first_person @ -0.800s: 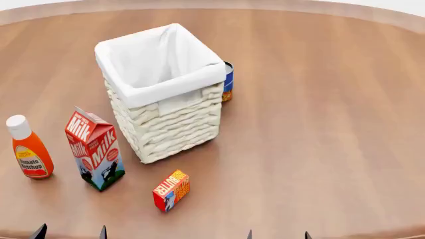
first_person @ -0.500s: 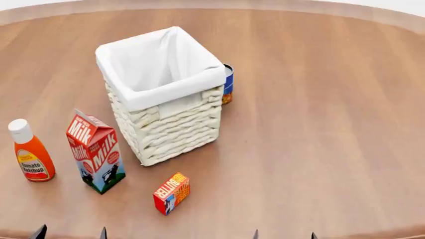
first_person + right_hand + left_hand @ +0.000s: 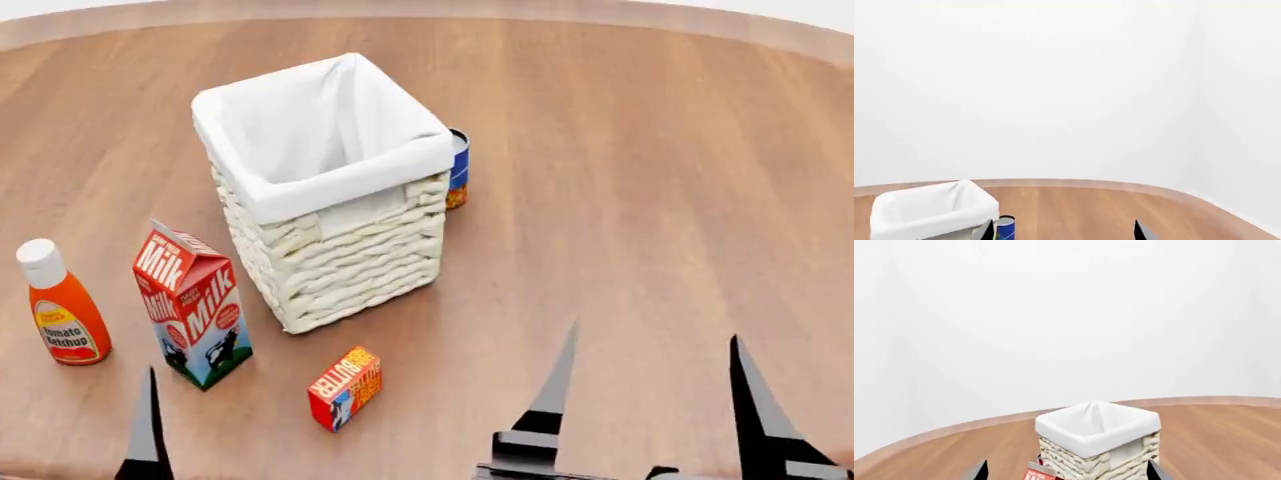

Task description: Pick up the butter and put it in the basket.

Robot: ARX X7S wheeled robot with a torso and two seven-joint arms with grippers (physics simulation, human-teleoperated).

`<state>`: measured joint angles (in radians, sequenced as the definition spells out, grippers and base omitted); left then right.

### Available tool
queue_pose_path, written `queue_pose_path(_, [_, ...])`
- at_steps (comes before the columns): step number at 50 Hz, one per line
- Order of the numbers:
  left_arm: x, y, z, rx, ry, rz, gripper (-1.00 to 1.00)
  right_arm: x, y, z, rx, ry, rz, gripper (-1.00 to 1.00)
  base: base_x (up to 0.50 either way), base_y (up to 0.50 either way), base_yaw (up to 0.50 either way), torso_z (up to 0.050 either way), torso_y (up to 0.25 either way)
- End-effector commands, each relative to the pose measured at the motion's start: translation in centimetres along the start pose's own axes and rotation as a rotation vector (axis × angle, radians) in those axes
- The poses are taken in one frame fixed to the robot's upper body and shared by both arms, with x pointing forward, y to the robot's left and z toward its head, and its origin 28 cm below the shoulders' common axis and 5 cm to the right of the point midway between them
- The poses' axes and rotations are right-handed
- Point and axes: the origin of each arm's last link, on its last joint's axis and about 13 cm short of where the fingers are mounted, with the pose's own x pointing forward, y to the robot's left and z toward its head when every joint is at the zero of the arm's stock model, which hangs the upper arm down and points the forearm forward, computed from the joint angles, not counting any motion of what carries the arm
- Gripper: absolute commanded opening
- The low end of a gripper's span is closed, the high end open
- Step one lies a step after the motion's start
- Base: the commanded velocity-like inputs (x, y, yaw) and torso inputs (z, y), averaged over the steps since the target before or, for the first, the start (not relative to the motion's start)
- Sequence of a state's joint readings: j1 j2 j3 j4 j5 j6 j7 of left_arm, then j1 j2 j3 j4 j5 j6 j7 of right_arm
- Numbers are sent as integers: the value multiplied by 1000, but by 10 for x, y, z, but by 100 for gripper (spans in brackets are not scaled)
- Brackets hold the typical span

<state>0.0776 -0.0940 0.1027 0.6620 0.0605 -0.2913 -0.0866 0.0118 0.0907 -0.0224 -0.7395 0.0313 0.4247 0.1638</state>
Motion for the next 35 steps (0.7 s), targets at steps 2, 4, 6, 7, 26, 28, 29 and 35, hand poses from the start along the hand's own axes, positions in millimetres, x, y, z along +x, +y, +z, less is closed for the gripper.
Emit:
queue_pose_path(2, [-11, 2, 38, -3, -102, -2, 100, -8, -3, 35, 5, -105, -22, 100, 0, 0, 0, 0, 0])
queue_pose_path(4, [-12, 2, 38, -4, -103, -3, 100, -8, -3, 36, 4, -107, -22, 100, 0, 0, 0, 0, 0])
queue_pose_path(6, [-12, 2, 39, -4, -103, -3, 100, -8, -3, 37, 1, -112, -24, 100, 0, 0, 0, 0, 0])
queue_pose_path(7, [-12, 2, 39, -3, -104, -3, 100, -8, -3, 37, -1, -116, -26, 100, 0, 0, 0, 0, 0])
queue_pose_path(26, [-12, 2, 39, -2, -106, -11, 100, -7, -4, 36, -9, -108, -33, 100, 277, 0, 0, 0, 0])
queue_pose_path(28, [-12, 2, 39, -5, -105, -12, 100, -7, -4, 35, -10, -105, -35, 100, 500, 0, 0, 0, 0])
queue_pose_path(29, [-12, 2, 39, -5, -105, -12, 100, -7, -4, 34, -8, -102, -35, 100, 500, 0, 0, 0, 0])
queue_pose_path(35, [-12, 2, 39, -8, -104, -14, 100, -7, -4, 35, -9, -102, -36, 100, 500, 0, 0, 0, 0])
